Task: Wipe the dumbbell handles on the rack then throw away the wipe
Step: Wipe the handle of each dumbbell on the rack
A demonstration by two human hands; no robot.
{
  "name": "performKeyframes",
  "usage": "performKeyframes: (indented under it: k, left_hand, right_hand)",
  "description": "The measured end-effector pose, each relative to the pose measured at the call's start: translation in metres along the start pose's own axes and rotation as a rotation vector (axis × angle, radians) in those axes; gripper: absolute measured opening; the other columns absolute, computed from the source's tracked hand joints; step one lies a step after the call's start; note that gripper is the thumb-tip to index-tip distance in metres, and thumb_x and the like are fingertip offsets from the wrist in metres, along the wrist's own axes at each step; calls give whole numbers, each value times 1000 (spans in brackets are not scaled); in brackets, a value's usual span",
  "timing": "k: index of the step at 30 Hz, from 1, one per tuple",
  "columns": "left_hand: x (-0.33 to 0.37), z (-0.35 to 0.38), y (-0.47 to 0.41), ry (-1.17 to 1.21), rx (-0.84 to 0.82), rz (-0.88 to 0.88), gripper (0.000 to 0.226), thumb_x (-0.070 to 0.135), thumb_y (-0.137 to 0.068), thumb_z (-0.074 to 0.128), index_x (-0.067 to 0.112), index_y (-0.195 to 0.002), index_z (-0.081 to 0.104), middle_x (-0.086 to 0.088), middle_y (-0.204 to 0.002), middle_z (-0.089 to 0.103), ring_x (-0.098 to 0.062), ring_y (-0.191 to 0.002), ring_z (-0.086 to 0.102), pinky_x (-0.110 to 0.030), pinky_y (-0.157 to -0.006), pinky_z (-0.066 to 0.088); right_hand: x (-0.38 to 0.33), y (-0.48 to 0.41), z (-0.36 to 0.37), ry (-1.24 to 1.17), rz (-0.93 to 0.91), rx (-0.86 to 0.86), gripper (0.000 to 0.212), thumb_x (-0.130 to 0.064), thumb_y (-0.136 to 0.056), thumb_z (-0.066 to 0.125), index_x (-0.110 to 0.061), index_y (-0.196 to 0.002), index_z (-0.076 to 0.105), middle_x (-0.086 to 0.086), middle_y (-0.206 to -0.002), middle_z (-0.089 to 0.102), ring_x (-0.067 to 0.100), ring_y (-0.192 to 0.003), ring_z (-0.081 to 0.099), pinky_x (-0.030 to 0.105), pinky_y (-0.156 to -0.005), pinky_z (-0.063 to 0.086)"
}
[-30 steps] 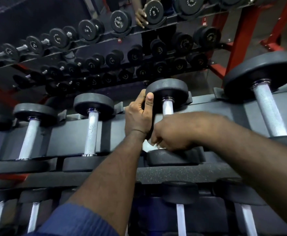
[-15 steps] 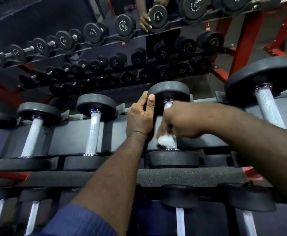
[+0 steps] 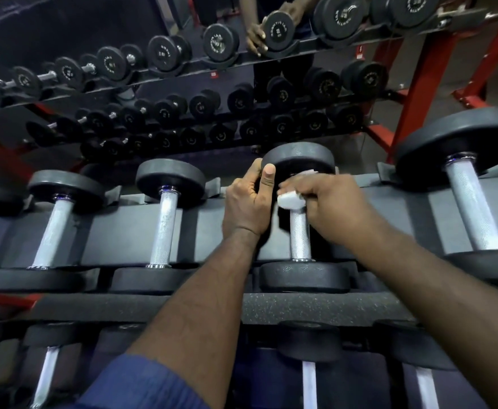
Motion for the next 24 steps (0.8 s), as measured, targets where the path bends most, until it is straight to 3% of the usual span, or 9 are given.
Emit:
performKeyframes:
  k: [2,4,7,10,12,13,15,20,24]
  left_hand:
    - [-1,0,0,1,0,-1,81,78,-93,30,26,-148,57,-13,-123,72,-24,-117,66,-37,-100,53]
    - [-2,1,0,3,0,-14,83,81,-91,29,27,-149,56,-11,-115,74,-23,-111,67,-39,-98,55]
    - [-4,2,0,8,-4,-25,84,82,-91,29,27,-149,55,-9,-112,74,-21,-108,68,-43,-97,56]
    - [-5,3,-1,15,-4,-19,84,81,-91,30,26,-149,56,-13,-121,72,-24,-116,66,-44,-102,54]
    - [-4,3,-2,12,2,-21,85,81,-91,29,25,-149,56,-14,-126,71,-24,-120,64,-43,-104,52]
    - [-4,2,-1,12,2,-21,85,81,-91,29,25,-149,56,-13,-127,71,-23,-121,64,-43,-104,53]
    - [-3,2,0,8,5,-19,85,81,-91,28,25,-149,56,-12,-126,71,-22,-120,64,-42,-103,53]
    - [-4,4,-1,6,-1,-19,86,85,-90,27,29,-149,56,-12,-114,73,-23,-112,67,-45,-100,55]
    - [-2,2,1,6,2,-34,88,87,-90,26,28,-150,54,-13,-118,73,-24,-115,66,-46,-102,54]
  right_hand:
    - [2,13,4,36,14,-110,19,-18,-80,75,-34,-89,81,-12,-95,77,2,-89,70,24,-89,55]
    - [-3,24,-1,52,8,-309,18,-26,-79,68,-37,-86,80,-16,-92,76,-1,-87,68,26,-88,55]
    - [-5,30,-12,-13,-18,-438,43,-1,-84,59,-38,-88,80,-23,-90,74,-2,-86,68,25,-86,55]
    - [0,15,-9,-124,70,-239,49,7,-90,54,-33,-97,81,-27,-85,72,-13,-63,61,4,-63,46]
    - [3,0,-2,-228,134,-5,44,5,-90,57,-30,-99,82,-24,-97,74,-18,-83,63,2,-83,46]
    - [4,-4,1,-228,130,36,42,3,-90,58,-31,-98,82,-23,-100,75,-16,-95,63,1,-96,39]
    - [5,1,2,-176,69,-28,38,1,-87,59,-28,-94,82,-20,-100,75,-11,-101,63,-2,-96,32]
    - [15,40,-4,-113,-164,-330,49,12,-82,61,-34,-89,79,-20,-102,74,2,-105,67,24,-99,50]
    - [19,26,-2,-189,-56,-261,51,10,-85,58,-35,-92,80,-19,-99,76,3,-93,71,29,-91,56]
Point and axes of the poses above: each hand's wrist, its own y-axis away from the middle knuckle, its own z-axis out of the palm, x = y × z, the point moved 1 cm from there along -y, towards the middle knuckle
